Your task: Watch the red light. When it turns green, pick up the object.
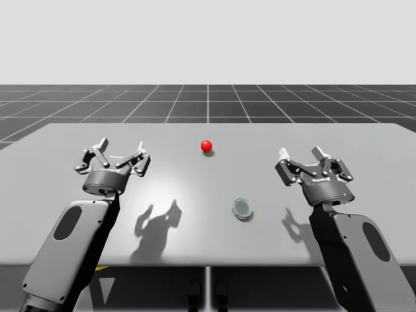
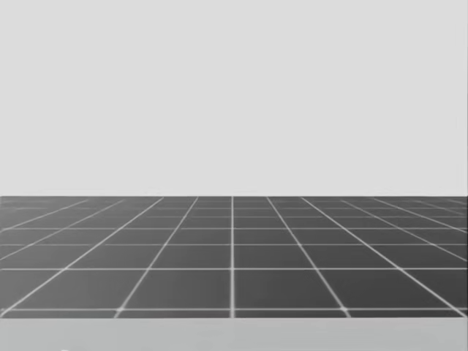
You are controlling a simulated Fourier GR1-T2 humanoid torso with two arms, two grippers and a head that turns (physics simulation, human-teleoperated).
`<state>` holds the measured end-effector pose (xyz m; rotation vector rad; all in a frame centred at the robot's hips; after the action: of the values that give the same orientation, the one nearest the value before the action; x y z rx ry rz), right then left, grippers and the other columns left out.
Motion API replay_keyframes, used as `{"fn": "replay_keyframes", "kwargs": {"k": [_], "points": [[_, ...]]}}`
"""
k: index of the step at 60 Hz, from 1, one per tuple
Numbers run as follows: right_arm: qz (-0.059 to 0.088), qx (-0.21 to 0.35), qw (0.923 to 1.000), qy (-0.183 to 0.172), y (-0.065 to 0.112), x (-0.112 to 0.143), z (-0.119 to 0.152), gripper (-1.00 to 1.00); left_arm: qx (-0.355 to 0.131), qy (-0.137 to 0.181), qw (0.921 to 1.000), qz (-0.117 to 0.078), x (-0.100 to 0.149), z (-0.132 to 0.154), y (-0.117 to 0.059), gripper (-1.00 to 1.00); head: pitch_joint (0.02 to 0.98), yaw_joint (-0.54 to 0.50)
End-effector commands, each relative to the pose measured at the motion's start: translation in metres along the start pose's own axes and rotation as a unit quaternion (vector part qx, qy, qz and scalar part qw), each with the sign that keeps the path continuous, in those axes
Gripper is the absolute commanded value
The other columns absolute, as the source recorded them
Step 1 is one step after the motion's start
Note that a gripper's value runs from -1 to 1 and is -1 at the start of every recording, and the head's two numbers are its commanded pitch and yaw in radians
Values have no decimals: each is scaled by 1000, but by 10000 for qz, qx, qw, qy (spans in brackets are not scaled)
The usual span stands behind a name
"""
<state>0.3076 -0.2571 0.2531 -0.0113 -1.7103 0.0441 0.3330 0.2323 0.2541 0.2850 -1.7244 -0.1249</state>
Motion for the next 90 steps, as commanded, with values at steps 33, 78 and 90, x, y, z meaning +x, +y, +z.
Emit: {"fn": "replay_keyframes", "kwargs": {"k": [33, 78, 90], "points": [[81, 6, 9997, 230, -5, -14, -4, -1000, 16, 224, 9994, -262, -16, -7, 2, -1000, 303, 13], [102, 28, 9996, 261, -4, -15, -4, -1000, -4, 233, 9994, -244, -16, -8, 3, -1000, 579, 11], [108, 26, 9996, 259, -5, -15, -5, -1000, 4, 224, 9995, -229, -15, -8, 3, -1000, 584, 9]]}}
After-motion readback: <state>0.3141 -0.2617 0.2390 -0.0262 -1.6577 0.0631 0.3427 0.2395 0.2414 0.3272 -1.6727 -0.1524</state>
